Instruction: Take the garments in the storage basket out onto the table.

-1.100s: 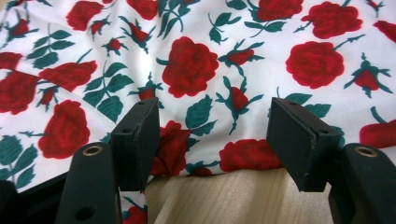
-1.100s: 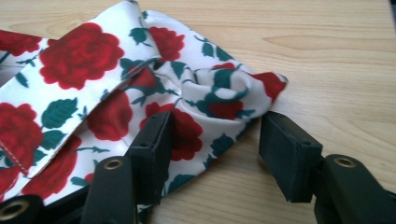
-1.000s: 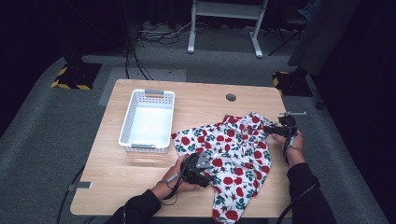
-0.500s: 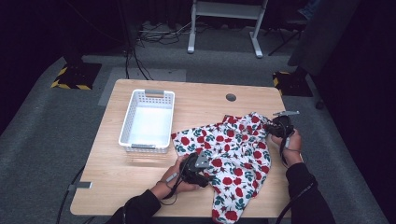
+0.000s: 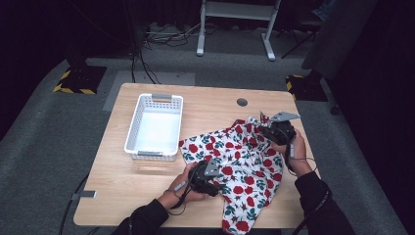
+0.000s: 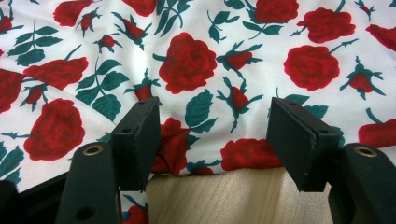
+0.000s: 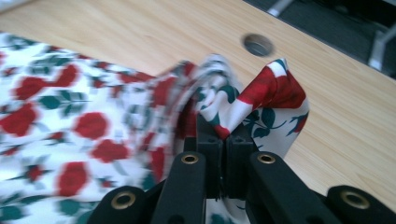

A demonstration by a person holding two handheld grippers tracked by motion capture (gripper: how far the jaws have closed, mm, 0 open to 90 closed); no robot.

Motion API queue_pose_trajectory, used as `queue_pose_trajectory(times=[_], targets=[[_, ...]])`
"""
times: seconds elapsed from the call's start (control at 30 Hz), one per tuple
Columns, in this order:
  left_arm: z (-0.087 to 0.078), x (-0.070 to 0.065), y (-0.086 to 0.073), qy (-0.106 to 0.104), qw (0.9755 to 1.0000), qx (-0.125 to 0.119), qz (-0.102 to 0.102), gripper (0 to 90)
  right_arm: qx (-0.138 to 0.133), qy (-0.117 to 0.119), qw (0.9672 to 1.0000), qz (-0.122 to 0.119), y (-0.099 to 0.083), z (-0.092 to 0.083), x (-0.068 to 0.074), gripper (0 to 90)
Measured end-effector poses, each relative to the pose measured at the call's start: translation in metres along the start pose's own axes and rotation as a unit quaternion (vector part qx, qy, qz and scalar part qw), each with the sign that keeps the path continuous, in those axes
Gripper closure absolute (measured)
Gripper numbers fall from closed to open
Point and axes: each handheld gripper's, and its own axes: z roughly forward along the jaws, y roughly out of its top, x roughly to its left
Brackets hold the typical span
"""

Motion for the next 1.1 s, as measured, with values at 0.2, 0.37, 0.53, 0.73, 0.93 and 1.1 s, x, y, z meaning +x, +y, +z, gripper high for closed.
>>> queue_pose_trajectory(times=[0.2, 0.37, 0.53, 0.73, 0.93, 1.1], targets=[[0.000, 0.000, 0.000, 0.000, 1.0000, 0.001, 0.001, 35.1, -0.006, 0.043, 0.9977, -0.052, 0.011, -0.004, 0.039, 87.9], [0.000, 0.000, 0.000, 0.000, 1.0000, 0.001, 0.001, 35.1, 0.003, 0.071, 0.9930, -0.095, 0.014, -0.003, 0.070, 87.9], [0.000, 0.000, 0.000, 0.000, 1.0000, 0.001, 0.001, 35.1, 0.014, 0.100, 0.9877, -0.120, 0.010, 0.000, 0.096, 87.7], [0.000, 0.000, 0.000, 0.000, 1.0000, -0.001, -0.003, 35.2, 0.031, 0.120, 0.9823, -0.141, -0.009, 0.006, 0.121, 86.7], [0.000, 0.000, 0.000, 0.000, 1.0000, -0.001, -0.003, 35.2, 0.047, 0.125, 0.9804, -0.145, -0.031, 0.013, 0.134, 86.4], [0.000, 0.000, 0.000, 0.001, 1.0000, 0.000, -0.002, 35.2, 0.051, 0.128, 0.9809, -0.137, -0.040, 0.016, 0.136, 86.3]])
